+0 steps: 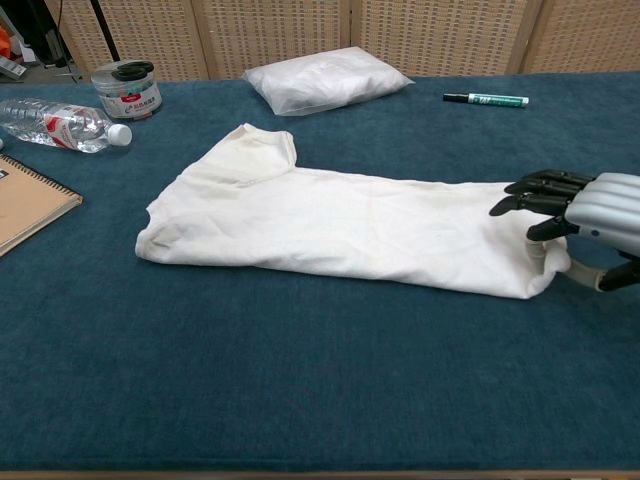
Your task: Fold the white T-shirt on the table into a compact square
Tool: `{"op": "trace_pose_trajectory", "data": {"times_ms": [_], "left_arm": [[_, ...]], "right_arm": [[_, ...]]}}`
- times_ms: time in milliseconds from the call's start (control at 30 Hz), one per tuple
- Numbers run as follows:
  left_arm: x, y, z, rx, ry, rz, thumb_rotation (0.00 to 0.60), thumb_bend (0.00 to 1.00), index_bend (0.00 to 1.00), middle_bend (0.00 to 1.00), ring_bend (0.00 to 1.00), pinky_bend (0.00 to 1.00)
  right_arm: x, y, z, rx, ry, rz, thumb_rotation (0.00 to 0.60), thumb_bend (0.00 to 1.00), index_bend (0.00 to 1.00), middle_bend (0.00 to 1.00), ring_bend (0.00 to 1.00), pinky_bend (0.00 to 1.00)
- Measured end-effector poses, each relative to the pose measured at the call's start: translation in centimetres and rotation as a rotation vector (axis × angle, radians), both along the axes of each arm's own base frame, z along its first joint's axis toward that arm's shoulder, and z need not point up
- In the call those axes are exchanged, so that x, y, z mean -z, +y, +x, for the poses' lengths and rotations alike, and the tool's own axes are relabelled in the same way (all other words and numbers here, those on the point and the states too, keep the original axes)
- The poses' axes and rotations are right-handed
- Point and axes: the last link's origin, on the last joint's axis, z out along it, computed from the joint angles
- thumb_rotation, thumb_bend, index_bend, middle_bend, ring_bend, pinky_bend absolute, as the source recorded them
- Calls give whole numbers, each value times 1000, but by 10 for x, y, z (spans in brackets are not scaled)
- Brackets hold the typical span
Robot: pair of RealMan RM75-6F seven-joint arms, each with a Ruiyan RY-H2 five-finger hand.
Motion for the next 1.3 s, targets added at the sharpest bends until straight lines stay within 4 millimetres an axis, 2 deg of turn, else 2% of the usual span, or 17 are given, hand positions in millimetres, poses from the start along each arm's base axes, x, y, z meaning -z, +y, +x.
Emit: {"op": "trace_pose_trajectory", "data": {"times_ms": [200, 867, 1033, 1300], "left_arm": [[0, -1, 0, 4, -1, -1, 600, 201, 0, 0, 0, 0], [9, -3, 5, 20, 7, -29, 600, 200, 0, 0, 0, 0], [10, -3, 7, 30, 7, -33, 600, 201, 0, 0, 0, 0], [10, -3, 7, 30, 7, -35, 600, 200, 0, 0, 0, 0]], "right_arm": [[-17, 12, -15, 21, 1, -8, 600, 620, 673, 151, 0, 0], [-99, 71, -90, 219, 34, -148, 600, 620, 692, 152, 0, 0], [-116, 79, -106, 278, 43, -193, 600, 620, 694, 152, 0, 0], [-134, 87, -119, 322, 49, -248, 600, 620, 696, 152, 0, 0]]}}
